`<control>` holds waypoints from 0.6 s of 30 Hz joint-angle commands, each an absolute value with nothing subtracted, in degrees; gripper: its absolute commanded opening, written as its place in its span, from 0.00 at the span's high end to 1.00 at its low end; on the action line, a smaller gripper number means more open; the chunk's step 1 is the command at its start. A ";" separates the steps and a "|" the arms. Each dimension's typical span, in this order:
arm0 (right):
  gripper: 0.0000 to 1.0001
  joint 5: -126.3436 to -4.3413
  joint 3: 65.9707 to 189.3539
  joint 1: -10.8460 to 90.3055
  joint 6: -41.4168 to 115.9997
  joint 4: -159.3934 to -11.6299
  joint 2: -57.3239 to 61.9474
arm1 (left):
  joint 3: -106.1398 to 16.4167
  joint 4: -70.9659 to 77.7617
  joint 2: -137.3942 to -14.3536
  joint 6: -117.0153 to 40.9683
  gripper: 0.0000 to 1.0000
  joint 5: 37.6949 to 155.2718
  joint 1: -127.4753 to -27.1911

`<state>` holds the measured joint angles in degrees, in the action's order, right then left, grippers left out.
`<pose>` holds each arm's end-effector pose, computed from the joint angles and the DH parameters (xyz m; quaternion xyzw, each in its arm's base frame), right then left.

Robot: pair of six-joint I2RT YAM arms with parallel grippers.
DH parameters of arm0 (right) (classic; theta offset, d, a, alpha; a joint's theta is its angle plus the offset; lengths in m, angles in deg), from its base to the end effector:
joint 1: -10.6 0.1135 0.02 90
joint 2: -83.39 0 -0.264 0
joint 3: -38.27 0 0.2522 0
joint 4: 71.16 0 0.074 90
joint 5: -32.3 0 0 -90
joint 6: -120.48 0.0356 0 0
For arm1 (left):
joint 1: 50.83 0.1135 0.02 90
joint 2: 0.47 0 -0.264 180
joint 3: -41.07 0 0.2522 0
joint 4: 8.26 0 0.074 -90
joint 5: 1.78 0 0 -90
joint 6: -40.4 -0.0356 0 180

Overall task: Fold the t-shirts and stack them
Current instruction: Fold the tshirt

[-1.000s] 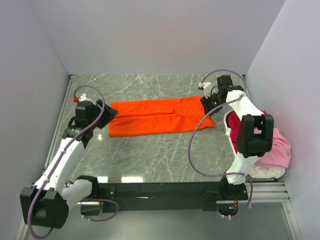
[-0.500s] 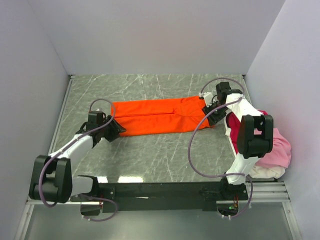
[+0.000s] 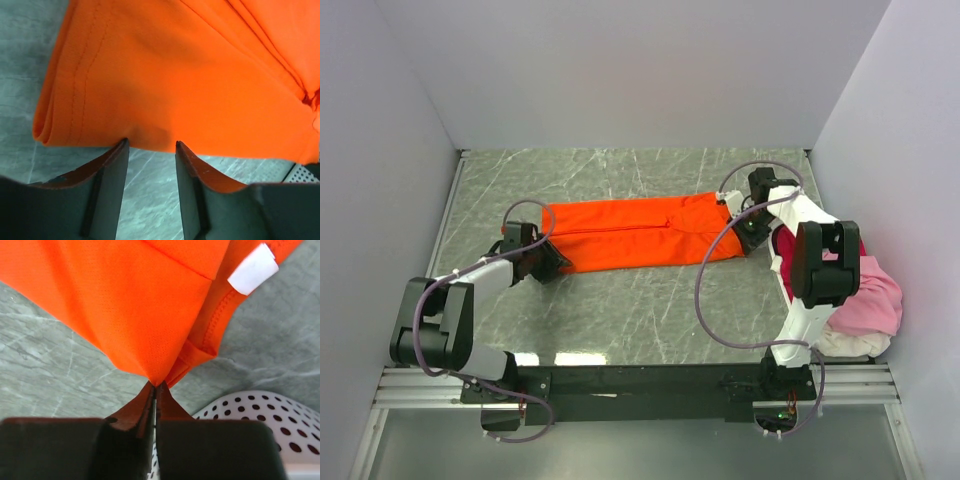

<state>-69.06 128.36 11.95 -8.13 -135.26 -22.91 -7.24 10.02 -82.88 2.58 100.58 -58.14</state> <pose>0.3543 0.0154 0.1891 -0.3467 0.9290 0.0666 0.1111 0.2573 -0.0407 0.1476 -0.3271 0.8831 -0.2475 0.2278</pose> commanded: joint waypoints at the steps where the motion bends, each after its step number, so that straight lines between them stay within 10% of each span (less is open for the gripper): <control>1: 1.00 -67.38 130.08 11.75 -8.55 -136.42 -22.17 | -7.76 9.89 -83.52 4.01 0.53 96.14 -57.87; 10: 0.99 -59.73 127.44 11.75 -10.30 -137.91 -18.65 | -7.15 11.75 -85.99 5.77 0.57 94.28 -53.91; 14: 0.62 -60.77 127.52 11.74 -10.92 -138.97 -18.04 | -7.49 9.82 -84.67 2.53 0.56 100.41 -53.82; 18: 0.53 -64.64 130.68 12.45 -10.92 -141.77 -16.89 | -8.72 9.54 -75.39 -0.99 0.53 105.70 -53.82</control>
